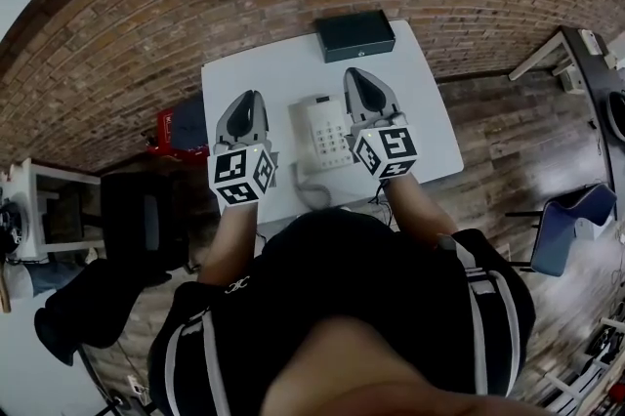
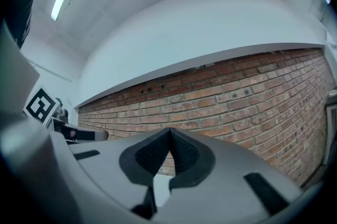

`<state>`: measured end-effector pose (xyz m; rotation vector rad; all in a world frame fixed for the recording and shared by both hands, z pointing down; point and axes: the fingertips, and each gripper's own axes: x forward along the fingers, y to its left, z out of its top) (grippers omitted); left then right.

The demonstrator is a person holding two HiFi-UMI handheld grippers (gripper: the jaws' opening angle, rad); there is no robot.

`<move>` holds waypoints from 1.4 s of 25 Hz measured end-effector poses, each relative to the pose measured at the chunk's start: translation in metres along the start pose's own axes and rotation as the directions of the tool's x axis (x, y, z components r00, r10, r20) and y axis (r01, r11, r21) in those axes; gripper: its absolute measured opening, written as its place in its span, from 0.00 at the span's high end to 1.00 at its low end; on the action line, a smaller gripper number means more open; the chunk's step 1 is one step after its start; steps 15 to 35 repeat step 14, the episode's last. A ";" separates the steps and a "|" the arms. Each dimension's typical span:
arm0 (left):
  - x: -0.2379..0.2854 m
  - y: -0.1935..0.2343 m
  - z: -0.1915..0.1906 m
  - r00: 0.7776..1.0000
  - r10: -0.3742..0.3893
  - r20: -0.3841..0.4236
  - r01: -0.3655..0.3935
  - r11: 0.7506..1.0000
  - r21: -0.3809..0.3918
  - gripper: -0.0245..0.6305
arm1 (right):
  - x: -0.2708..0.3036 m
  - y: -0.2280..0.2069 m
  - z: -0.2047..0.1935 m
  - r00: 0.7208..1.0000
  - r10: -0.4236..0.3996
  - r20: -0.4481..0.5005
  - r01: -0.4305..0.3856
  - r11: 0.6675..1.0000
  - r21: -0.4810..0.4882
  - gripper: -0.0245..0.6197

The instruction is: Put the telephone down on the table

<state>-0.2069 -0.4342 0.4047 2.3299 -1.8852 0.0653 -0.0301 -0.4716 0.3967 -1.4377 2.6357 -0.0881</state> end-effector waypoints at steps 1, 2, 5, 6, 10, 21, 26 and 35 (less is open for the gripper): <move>0.000 -0.002 0.002 1.000 -0.005 0.003 0.005 1.000 0.002 0.92 | 0.001 0.000 0.000 1.000 0.001 0.000 -0.001 1.000 0.002 0.96; 0.001 -0.004 0.004 1.000 -0.011 0.005 0.011 1.000 0.003 0.92 | 0.003 0.001 0.001 1.000 0.003 0.000 -0.003 1.000 0.003 0.96; 0.003 -0.009 0.008 1.000 -0.026 0.004 0.026 1.000 0.009 0.92 | 0.007 0.003 0.002 1.000 0.007 0.001 -0.007 1.000 0.000 0.96; 0.003 -0.010 0.008 1.000 -0.030 0.003 0.030 0.999 0.011 0.92 | 0.008 0.003 0.003 1.000 0.008 0.002 -0.008 1.000 0.001 0.96; 0.006 -0.013 0.012 0.999 -0.046 0.003 0.046 0.999 0.000 0.92 | 0.013 0.003 0.003 1.000 0.011 -0.001 -0.011 1.000 0.007 0.96; 0.003 -0.019 0.014 0.998 -0.066 -0.001 0.066 0.998 -0.005 0.92 | 0.012 0.005 0.003 1.000 0.012 -0.013 -0.012 1.000 0.014 0.96; 0.003 -0.019 0.014 0.998 -0.066 -0.001 0.066 0.998 -0.005 0.92 | 0.012 0.005 0.003 1.000 0.012 -0.013 -0.012 1.000 0.014 0.96; 0.003 -0.019 0.014 0.998 -0.066 -0.001 0.066 0.998 -0.005 0.92 | 0.012 0.005 0.003 1.000 0.012 -0.013 -0.012 1.000 0.014 0.96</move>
